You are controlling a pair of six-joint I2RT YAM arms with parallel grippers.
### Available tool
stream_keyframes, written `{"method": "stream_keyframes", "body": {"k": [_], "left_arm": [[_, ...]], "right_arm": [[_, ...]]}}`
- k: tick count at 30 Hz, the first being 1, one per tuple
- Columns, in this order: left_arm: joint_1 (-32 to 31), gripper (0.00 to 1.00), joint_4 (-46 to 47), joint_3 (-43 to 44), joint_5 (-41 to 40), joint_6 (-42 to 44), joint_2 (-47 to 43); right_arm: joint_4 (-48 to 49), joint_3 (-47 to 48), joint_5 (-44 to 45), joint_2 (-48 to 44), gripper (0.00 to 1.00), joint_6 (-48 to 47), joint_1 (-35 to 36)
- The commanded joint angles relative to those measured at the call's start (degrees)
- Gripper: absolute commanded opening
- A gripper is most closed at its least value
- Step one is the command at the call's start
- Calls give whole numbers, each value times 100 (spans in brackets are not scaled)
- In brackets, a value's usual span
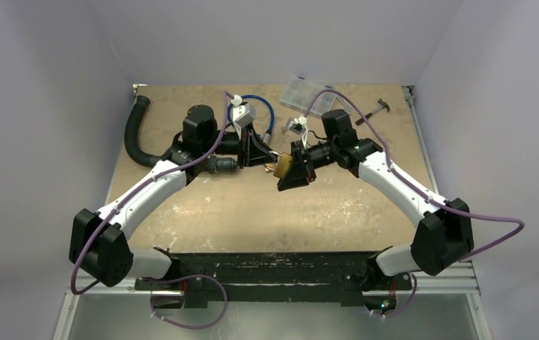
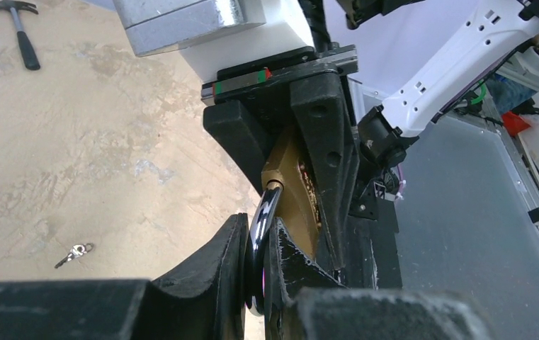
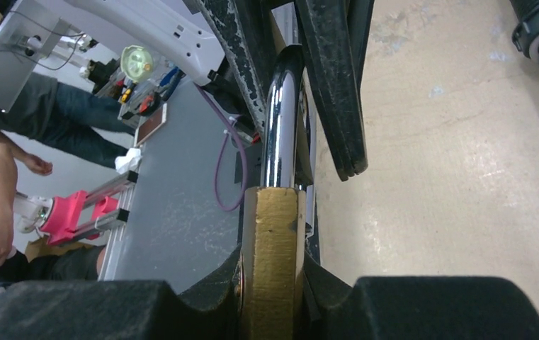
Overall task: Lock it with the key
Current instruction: Lock the lock.
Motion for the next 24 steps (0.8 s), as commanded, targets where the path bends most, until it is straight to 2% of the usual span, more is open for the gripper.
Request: {"method": "stream_keyframes", "body": {"k": [1,19,22,24], "left_arm": [[-1294,0,-220,-287,527,-383,608],[-1632,0,285,-256,1009,-1016,657],[-1626,0,50,-184,1078,-827,593],[-1612,0,-487,-6,923,-338,558]], "right_arm": [[2069,1292,37,-5,0,-421,596],[2524,1536,184,579,0,-479,814],[2300,1496,252,570,0,-750,814],[2267,1398,202,536,0,-764,814]]}}
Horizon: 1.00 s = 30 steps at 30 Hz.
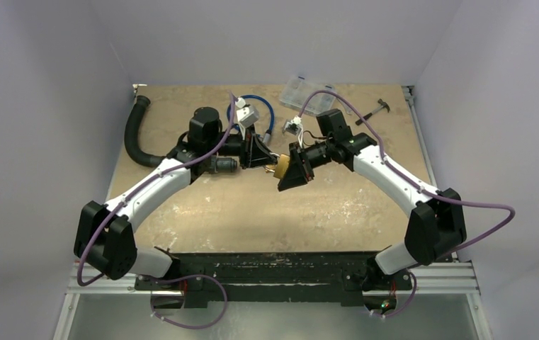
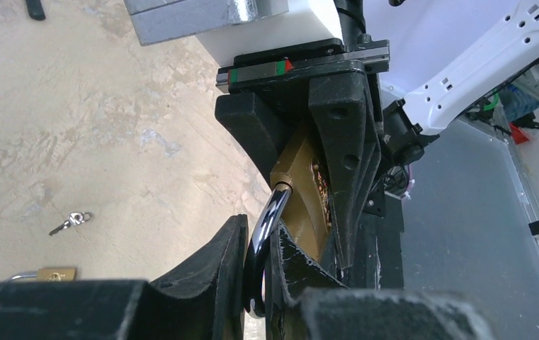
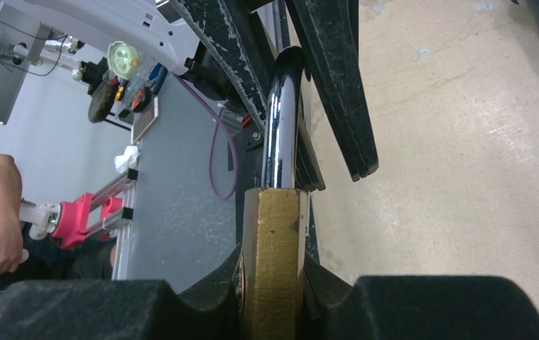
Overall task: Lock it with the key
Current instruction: Lock the lock.
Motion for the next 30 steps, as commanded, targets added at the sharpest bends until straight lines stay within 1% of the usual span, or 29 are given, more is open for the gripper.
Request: {"method": "stream_keyframes", "body": {"k": [1,3,5,8,11,13,14,16,18,21,23,26,27,30], "left_arm": [[-1582,0,-1145,229,1023,196,274],[-1430,0,-1711,425,622,702,190],[-1135,0,-1882,534,349,867,95],[-633,0,-1859,667,462,840,-31],[-367,3,-2542,1058,583,1351,-81],[-311,10,-2860,1258,664,1673,-136],[-295,18,-2855,1294,722,1684,-177],[-289,26,-2806,1332,769,1639,-252],[-267,33,-2805,1420,810,1633,-279],[-182,40,-2808,1538,811,1618,-312],[-90,43,-2800,1623,844,1599,-368],[199,53,-2925,1742,882,1648,-464],[291,55,-3038,1768,847,1740,-495],[501,56,-3139,1667,746,1836,-578]], "right_arm": [[3084,960,-242,43,0,-537,825],[3003,798,-285,-96,0,-644,787],[2945,593,-288,-244,0,-695,672],[2944,301,-423,-373,0,-649,374],[2926,22,-564,-445,0,-634,63],[2926,-125,-568,-515,0,-649,-5],[2907,-182,-568,-533,0,-678,-9],[2841,-254,-568,-529,0,-798,-10],[2495,-255,-555,-499,0,-1030,-10],[2140,-263,-498,-461,0,-1357,-10],[2126,-326,-519,-461,0,-1370,-10],[2143,-426,-541,-526,0,-1389,-14],[2147,-452,-541,-544,0,-1390,-13],[2113,-487,-567,-591,0,-1389,-10]]}}
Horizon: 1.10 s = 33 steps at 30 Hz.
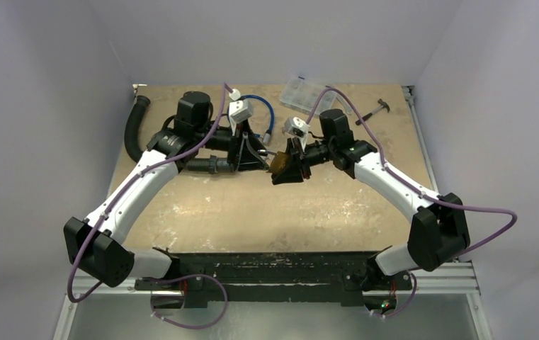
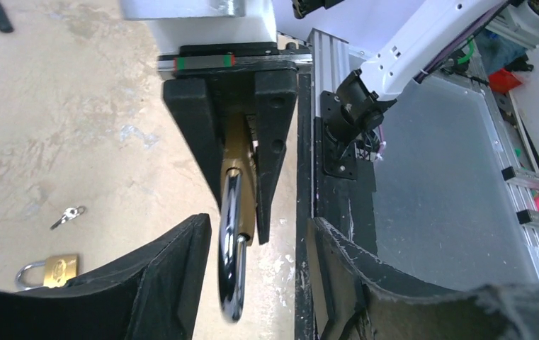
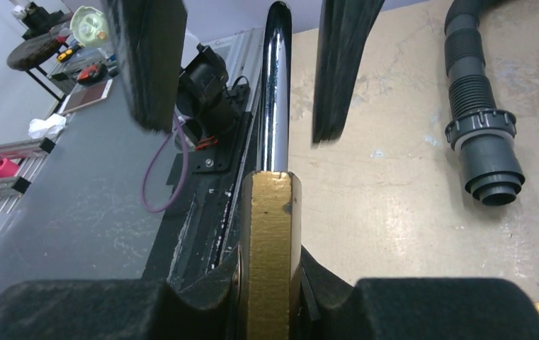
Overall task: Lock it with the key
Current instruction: Lock the lock.
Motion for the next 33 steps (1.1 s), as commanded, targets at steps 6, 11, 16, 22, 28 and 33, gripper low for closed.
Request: {"method": "stream_keyframes", "body": {"k": [6,11,16,22,28,33], "left_arm": [[331,51,-200,-78,156,186,-362],[361,41,-197,-158,103,178,-351],[490,36,-321,-199,171,294,-339],[560,15,-182,-214,409,172,-415],[560,25,59,-258,652,-39,-418],[555,10,349,-387,740,-314,-401]], "right_arm": [[464,0,-190,-371,0,-147,32],[474,-9,-229,-421,0,-139,31],[462,7,-286,-492,0,-111,32],[372,9,-299,-457,0,-183,32],[277,48,-288,-384,0,-250,32],[258,85,-282,-348,0,-264,32]]}}
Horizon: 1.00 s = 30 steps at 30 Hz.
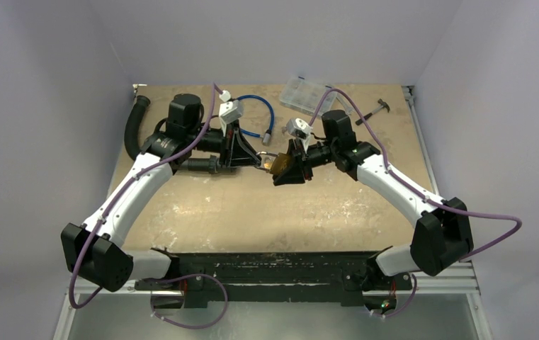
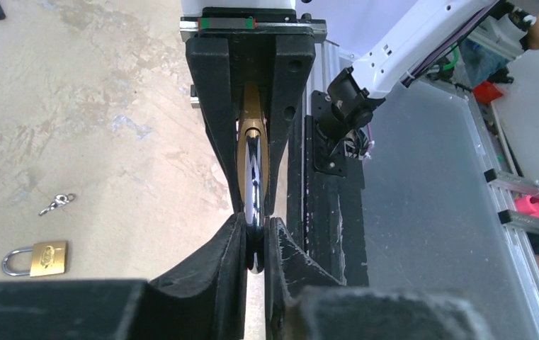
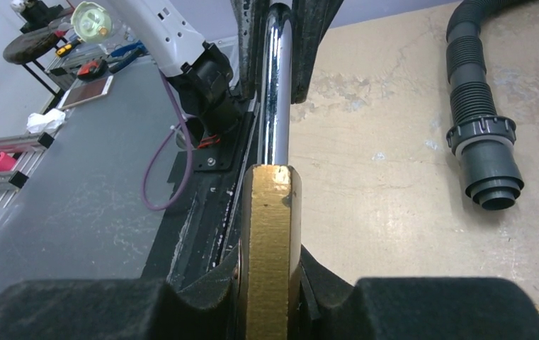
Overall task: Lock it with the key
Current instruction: Lock the lock.
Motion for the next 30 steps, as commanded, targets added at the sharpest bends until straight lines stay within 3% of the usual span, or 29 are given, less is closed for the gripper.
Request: {"method": "stream_keyframes", "body": {"k": [1,2,10,18,25,30], "left_arm": [[51,4,547,-143,329,-330,-143],[51,0,627,-186,341,-396,-138],[-100,0,1203,-667,330,-834,-133],[-871,0,2264,-1207,55,-1617,252],[-1267,0,3003,-1370,9,-2133,527],[-1343,0,2909,-1622,-17,-2137,495]], "right_arm": [[275,210,-252,-145,0,-144,32],[272,216,-257,-140,0,-144,32],[927,236,-321,-11,0,490,90],[1688,495,-207,203,0,1224,567],[1787,961,-100,438,0,1265,919],[2091,1216,-69,433,0,1721,954]]}}
